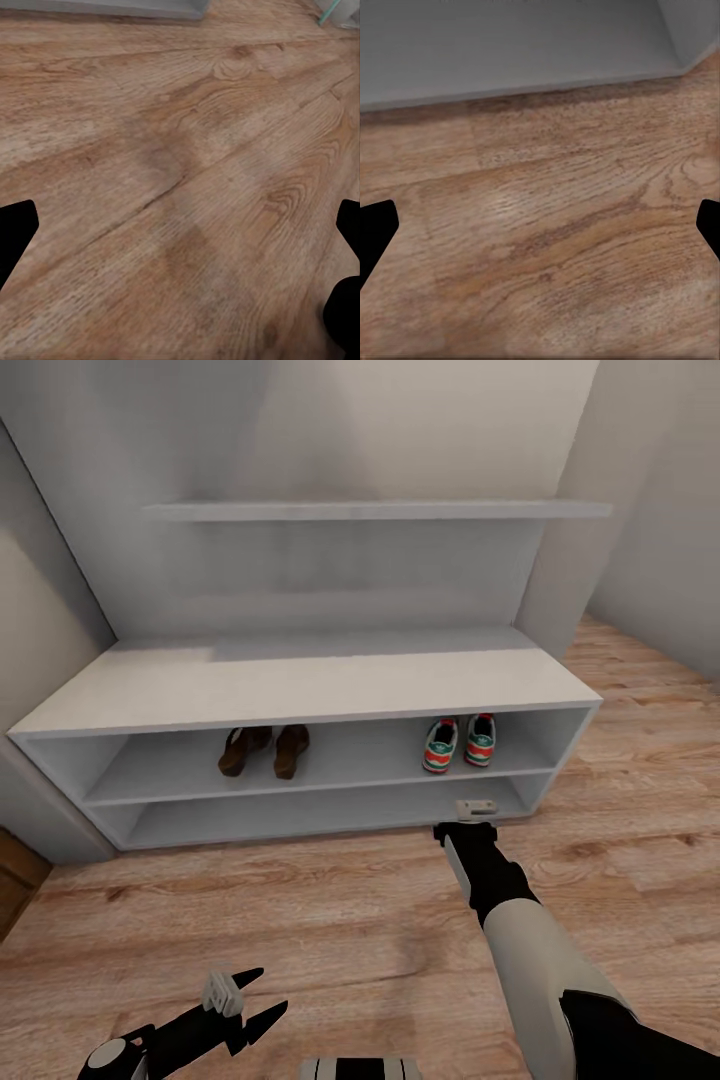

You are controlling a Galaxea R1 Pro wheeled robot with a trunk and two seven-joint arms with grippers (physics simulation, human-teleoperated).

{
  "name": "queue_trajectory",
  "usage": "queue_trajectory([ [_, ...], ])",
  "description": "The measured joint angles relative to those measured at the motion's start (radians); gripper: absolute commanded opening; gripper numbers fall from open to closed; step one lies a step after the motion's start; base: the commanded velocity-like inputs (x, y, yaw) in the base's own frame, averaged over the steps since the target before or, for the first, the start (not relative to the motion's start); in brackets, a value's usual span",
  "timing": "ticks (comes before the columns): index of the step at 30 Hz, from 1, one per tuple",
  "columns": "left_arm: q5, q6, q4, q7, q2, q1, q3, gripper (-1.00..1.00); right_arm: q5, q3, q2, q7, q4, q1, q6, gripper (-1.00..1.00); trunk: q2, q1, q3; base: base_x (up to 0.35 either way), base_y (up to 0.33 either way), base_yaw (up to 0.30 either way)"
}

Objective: Pick up the two gym shoes and the two sandals from the corridor floor and place them onto the hallstand (shoe rack) in the corridor, making sure they are on the rack and not on the floor. Arrange them so the two gym shoes are next to each other and the two sandals are next to each other.

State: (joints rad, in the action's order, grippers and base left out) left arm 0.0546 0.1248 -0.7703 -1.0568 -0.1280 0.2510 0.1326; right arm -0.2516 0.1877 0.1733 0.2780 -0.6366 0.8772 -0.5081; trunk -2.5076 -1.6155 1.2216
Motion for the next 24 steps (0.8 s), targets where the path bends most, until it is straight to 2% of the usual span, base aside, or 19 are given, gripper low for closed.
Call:
queue_trajectory([
  [24,-0.001,-0.002,-0.001,0.001,-0.001,0.000,0.000,1.00,-0.001,0.000,0.000,-0.005,0.004,-0.004,0.001,1.00,0.000,0.001,-0.004,-0.003,0.000,0.000],
])
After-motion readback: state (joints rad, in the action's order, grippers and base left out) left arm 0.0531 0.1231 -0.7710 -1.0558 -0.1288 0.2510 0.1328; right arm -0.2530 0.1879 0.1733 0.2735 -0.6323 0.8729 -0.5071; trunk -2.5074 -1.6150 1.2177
